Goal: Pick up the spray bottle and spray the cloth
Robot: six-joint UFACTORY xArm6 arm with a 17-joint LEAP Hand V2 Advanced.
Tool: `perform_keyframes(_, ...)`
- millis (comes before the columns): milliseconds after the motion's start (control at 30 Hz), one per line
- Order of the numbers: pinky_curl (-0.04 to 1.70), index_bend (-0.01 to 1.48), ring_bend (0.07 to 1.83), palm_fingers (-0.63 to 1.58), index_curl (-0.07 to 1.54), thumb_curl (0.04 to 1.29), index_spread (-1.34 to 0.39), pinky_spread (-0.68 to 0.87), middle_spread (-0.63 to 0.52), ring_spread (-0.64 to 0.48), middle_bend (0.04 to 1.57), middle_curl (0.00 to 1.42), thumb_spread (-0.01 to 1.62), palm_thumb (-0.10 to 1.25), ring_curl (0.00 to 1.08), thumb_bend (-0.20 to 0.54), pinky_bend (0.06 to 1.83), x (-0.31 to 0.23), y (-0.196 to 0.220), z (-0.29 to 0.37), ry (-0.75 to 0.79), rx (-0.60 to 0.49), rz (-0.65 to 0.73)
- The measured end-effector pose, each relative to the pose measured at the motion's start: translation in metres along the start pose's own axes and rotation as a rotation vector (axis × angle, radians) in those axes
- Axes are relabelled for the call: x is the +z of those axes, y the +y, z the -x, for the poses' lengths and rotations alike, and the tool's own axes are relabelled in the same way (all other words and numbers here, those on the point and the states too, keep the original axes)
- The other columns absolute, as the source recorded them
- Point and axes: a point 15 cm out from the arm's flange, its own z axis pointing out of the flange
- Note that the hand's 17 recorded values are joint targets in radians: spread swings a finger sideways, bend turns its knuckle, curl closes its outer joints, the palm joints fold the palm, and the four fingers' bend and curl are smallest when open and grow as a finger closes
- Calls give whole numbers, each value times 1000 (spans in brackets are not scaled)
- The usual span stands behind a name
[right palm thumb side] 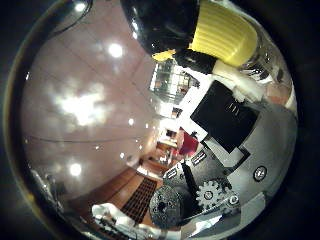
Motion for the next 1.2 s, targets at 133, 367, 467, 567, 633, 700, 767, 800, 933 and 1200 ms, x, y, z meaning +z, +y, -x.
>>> perform_keyframes(133,1057,1198,1474,1184,703,539,-174,-171,-92,-157,1361,641,1230,1056,602,-10,1162,-29,11,32,119,-133,147)
perform_keyframes(367,1148,1206,1481,1189,688,557,-173,-179,-91,-157,1366,627,1228,1041,599,-11,1108,-47,42,98,309,-391,329)
perform_keyframes(467,1177,1208,1480,1191,683,563,-172,-183,-91,-157,1367,623,1224,1040,598,-9,1091,-48,65,120,375,-467,426)
perform_keyframes(567,1198,1209,1480,1193,679,566,-172,-187,-91,-156,1367,620,1223,1039,596,-9,1078,-48,87,137,445,-535,533)
perform_keyframes(633,1213,1210,1480,1194,677,571,-172,-190,-91,-156,1368,618,1224,1033,595,-10,1069,-47,99,147,493,-572,603)
perform_keyframes(700,1223,1210,1479,1195,675,574,-172,-192,-91,-156,1368,617,1224,1032,595,-10,1063,-47,112,156,552,-613,676)
perform_keyframes(767,1232,1213,1479,1196,675,576,-172,-194,-91,-156,1368,615,1224,1031,594,-9,1058,-48,122,163,618,-654,745)
perform_keyframes(800,1237,1214,1479,1196,674,577,-172,-196,-90,-156,1368,615,1225,1031,594,-9,1055,-49,126,166,651,-674,777)
perform_keyframes(933,1250,1215,1478,1197,674,575,-172,-200,-91,-156,1372,616,1221,1020,594,-11,1047,-52,140,173,806,-753,883)
perform_keyframes(1200,1268,1216,1476,1196,673,582,-172,-207,-91,-159,1373,616,1217,1008,596,-10,1038,-58,146,167,1102,-824,986)
